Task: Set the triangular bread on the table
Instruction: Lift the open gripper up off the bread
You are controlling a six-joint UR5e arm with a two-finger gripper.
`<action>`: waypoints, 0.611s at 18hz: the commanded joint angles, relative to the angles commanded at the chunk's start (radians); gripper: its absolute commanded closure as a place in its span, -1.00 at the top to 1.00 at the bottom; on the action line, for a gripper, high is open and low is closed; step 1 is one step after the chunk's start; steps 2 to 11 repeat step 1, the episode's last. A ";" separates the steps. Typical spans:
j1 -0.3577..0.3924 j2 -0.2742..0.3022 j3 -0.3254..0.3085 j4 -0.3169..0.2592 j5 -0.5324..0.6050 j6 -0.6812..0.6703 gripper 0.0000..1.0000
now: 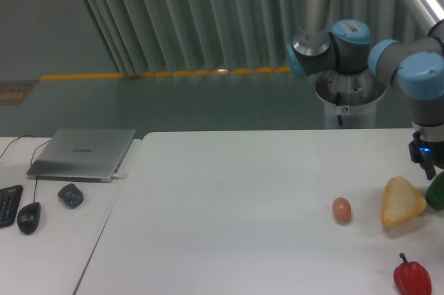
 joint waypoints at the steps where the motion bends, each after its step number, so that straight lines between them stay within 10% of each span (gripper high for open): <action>1: 0.003 -0.008 0.002 0.005 -0.002 0.000 1.00; 11: 0.003 -0.008 0.002 0.005 -0.002 0.000 1.00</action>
